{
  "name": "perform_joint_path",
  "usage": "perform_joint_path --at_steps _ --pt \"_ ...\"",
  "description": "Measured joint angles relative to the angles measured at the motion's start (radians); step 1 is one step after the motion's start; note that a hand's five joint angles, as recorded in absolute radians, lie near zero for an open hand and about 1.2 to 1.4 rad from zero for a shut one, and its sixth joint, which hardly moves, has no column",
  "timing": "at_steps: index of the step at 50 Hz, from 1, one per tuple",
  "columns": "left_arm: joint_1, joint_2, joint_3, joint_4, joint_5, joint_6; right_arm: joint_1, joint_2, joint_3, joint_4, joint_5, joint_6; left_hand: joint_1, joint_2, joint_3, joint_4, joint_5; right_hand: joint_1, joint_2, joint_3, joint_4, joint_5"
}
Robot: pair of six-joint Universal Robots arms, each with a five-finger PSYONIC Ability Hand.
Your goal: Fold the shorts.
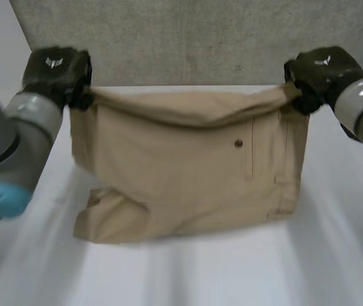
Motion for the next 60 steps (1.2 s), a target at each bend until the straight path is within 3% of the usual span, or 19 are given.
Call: perform_joint_path --at_steps 6,12,18,23,29,35,39,43,44,45,60 --pt "-0.013 -0.112 0.299 0.080 -0.030 0.027 0.004 0.083 -0.131 -0.222 0.086 0.060 0.000 0.000 0.000 0.000 0.000 0.000 0.000 0.000 0.000 0.000" --pt "-0.031 -0.063 0.432 0.275 -0.098 0.036 0.020 0.047 -0.268 -0.433 0.151 0.084 0.000 0.000 0.000 0.000 -0.001 0.000 0.000 0.000 0.000 0.000" --pt "-0.054 0.059 0.261 0.389 -0.116 0.036 0.028 -0.008 -0.260 -0.437 0.158 0.084 0.000 0.000 0.000 0.000 0.000 0.000 0.000 0.000 0.000 0.000" --pt "-0.073 0.107 -0.005 0.398 -0.108 0.031 0.025 -0.020 -0.101 -0.326 0.141 0.083 0.000 0.000 0.000 0.000 0.000 0.000 0.000 0.000 0.000 0.001" --pt "-0.082 0.106 -0.247 0.397 -0.098 0.029 0.022 -0.024 0.115 -0.270 0.107 0.082 0.000 0.000 0.000 0.000 0.000 0.000 0.000 0.000 0.000 0.001" --pt "-0.088 -0.002 -0.462 0.399 -0.093 0.026 0.023 0.033 0.349 -0.296 0.039 0.078 -0.002 -0.007 -0.006 -0.006 0.000 0.000 0.000 0.000 0.000 0.002" --pt "-0.105 -0.070 -0.511 0.388 -0.094 0.030 0.025 0.104 0.427 -0.320 0.019 0.069 -0.077 -0.139 -0.126 -0.132 -0.005 0.000 0.000 0.000 0.000 0.002" --pt "-0.132 -0.073 -0.537 0.349 -0.096 0.033 0.024 0.130 0.471 -0.325 0.015 0.061 -0.365 -0.374 -0.351 -0.360 -0.214 -0.005 -0.016 -0.015 -0.017 -0.007" --pt "-0.142 -0.061 -0.544 0.331 -0.096 0.034 0.023 0.129 0.494 -0.324 0.014 0.058 -0.553 -0.546 -0.534 -0.546 -0.409 -0.123 -0.165 -0.169 -0.175 -0.140" --pt "-0.150 -0.047 -0.550 0.314 -0.096 0.034 0.023 0.123 0.506 -0.323 0.013 0.057 -0.593 -0.593 -0.581 -0.594 -0.458 -0.213 -0.283 -0.291 -0.295 -0.249" --pt "-0.169 0.099 -0.595 0.215 -0.102 0.036 0.014 0.001 0.658 -0.352 -0.007 -0.025 -0.651 -0.681 -0.663 -0.683 -0.550 -0.428 -0.534 -0.550 -0.564 -0.523"
